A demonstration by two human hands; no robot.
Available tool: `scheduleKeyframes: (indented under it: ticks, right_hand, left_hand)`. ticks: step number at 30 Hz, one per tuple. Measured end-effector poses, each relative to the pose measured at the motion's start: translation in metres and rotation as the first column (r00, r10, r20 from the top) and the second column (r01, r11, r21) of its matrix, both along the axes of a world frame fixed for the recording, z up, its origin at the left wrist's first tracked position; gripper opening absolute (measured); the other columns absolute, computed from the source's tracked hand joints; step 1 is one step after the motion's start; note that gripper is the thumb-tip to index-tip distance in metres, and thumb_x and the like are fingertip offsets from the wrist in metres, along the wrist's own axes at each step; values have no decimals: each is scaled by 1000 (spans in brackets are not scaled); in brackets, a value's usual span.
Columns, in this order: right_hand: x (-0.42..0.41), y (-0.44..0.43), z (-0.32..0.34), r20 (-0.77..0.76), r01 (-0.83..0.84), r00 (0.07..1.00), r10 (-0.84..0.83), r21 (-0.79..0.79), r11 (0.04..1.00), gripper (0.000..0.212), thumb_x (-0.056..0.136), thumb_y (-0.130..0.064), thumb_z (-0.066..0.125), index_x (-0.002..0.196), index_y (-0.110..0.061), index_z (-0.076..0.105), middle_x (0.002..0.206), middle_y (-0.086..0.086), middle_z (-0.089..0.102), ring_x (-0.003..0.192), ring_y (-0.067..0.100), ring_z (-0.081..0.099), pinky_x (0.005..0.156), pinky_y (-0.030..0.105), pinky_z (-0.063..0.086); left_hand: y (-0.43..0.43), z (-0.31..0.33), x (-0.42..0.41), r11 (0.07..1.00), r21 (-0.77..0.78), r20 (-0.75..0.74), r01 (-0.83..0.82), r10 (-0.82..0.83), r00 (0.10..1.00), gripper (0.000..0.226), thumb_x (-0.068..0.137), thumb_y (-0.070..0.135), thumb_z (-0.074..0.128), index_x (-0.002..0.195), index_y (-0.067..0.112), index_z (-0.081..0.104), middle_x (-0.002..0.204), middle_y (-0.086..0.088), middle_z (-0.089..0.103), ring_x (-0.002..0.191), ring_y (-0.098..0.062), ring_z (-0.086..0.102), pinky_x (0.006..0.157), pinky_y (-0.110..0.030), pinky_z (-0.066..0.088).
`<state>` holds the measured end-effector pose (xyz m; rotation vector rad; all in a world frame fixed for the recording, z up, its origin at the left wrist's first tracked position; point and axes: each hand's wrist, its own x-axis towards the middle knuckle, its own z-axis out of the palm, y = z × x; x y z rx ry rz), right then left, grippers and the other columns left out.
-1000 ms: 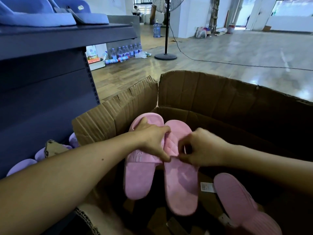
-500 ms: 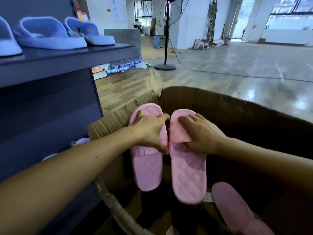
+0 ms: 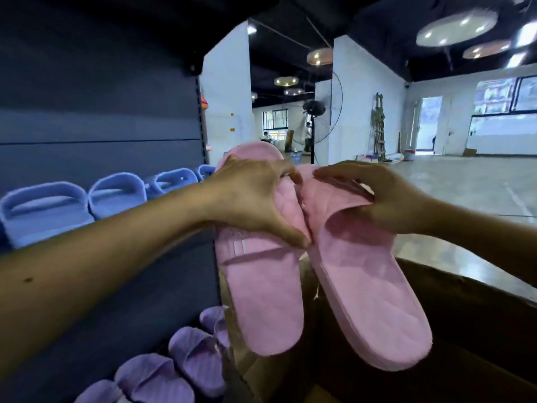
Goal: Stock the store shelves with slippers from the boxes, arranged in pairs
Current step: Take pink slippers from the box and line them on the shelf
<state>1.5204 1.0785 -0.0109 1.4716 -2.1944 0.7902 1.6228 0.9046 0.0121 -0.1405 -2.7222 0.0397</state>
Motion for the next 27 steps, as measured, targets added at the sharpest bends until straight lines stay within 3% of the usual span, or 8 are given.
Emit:
scheduleKeyframes:
  ticks: [3,7,11,14,19,21,24,27]
  right_hand:
    - [20,-32,13,27,-91,996,90,20,996,63,65,-24,78,122,-33,52,114,-16,53,111,-1,50,94,2,33]
    - [53,-71,-7,98,-239,968,231,79,968,63,64,-14,72,105,-55,48,111,-21,54,112,3,53,103,22,39]
    - [84,-98,-41,97,-312,950,298,202,928,60,56,-25,69,115,-34,60,103,-26,54,103,-8,49,91,3,35]
    - [103,-113,-73,75,-333,942,326,297,895,56,65,-21,75,118,-29,60,102,-23,50,97,-10,42,83,-6,27]
    - [131,-142,-120,124,-405,914,387,338,849,41,70,-19,69,109,-21,58,110,-6,62,106,17,54,92,20,39]
    - [152,-159,-139,133,-449,892,431,362,817,39,71,-19,69,108,-17,57,107,-10,62,102,14,53,88,12,37]
    - [173,-172,-159,55,-501,859,509,291,815,38,63,-20,64,99,-9,62,84,-29,44,93,7,45,78,-14,20]
    - [220,-212,-188,73,-577,801,594,353,736,43,70,-12,66,112,-11,60,96,-28,45,105,5,36,81,-13,15]
  left_hand:
    - [-25,19,36,995,69,65,-74,69,996,82,30,76,69,102,45,48,108,24,54,103,-5,51,86,-23,39]
    - [-52,8,86,976,108,176,-188,168,970,78,21,76,57,92,44,52,95,25,54,91,4,51,84,-23,46]
    - [-65,-34,116,943,86,298,-321,284,911,72,29,72,69,91,41,50,93,21,53,89,0,51,83,-27,47]
    - [-73,-74,132,930,89,371,-358,303,878,63,43,65,77,91,41,46,91,23,54,88,-3,51,81,-25,43]
    - [-77,-128,167,952,27,396,-304,269,878,71,53,59,78,84,70,15,74,26,48,74,-4,45,72,-22,27]
    - [-90,-149,194,933,42,427,-357,307,851,77,51,61,78,91,63,13,89,19,58,85,-11,53,76,-25,30]
    - [-99,-178,220,923,-62,466,-381,364,806,106,53,59,78,132,38,9,114,10,55,99,-17,51,85,-30,33]
    - [-120,-209,279,885,-80,479,-459,438,761,107,60,46,76,140,23,9,117,2,45,104,-22,47,90,-35,37]
